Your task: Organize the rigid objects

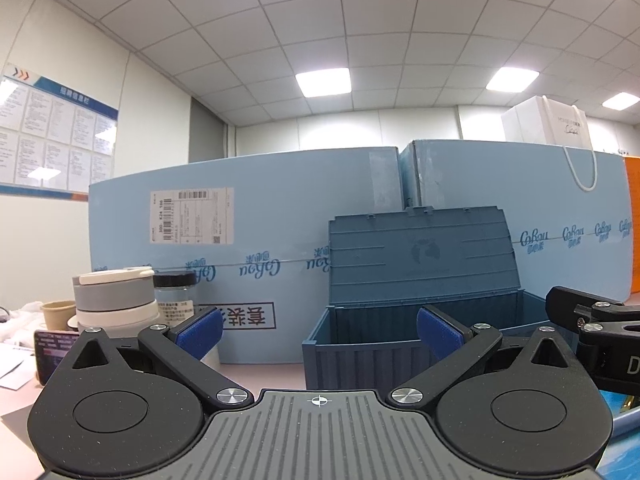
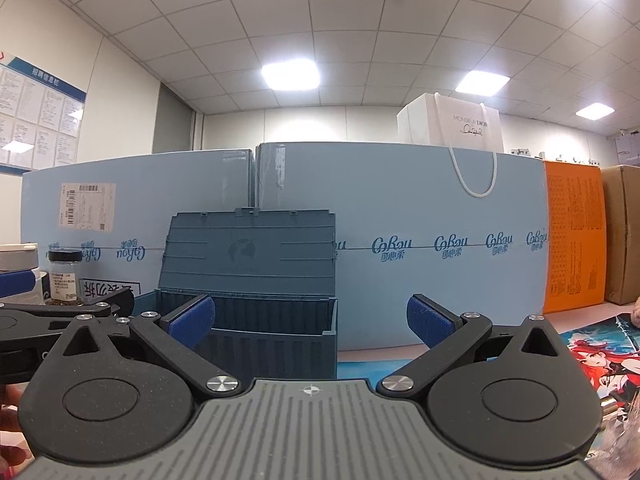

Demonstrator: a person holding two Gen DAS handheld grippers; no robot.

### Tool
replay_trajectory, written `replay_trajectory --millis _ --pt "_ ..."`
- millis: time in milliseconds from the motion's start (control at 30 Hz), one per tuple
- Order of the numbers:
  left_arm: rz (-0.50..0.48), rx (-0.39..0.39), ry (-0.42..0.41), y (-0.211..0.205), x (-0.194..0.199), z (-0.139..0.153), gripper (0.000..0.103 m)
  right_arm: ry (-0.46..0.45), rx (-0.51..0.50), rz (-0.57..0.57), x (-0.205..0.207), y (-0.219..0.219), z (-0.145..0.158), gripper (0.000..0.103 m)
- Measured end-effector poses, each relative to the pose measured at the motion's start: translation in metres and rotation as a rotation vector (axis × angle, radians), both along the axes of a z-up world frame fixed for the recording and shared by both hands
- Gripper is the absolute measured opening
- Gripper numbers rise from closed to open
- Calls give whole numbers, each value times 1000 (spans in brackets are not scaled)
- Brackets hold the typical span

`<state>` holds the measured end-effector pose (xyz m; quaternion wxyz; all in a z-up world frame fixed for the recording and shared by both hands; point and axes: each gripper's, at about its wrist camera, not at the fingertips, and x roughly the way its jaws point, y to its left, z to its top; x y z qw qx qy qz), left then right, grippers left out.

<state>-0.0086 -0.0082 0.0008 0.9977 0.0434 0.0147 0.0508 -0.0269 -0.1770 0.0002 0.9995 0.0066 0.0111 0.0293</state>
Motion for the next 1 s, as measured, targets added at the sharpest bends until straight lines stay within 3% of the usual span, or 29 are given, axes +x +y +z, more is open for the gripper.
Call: replay_trajectory --millis 1000 --pt "-4 -19 8 5 1 0 103 -4 -2 21 -2 1 1 103"
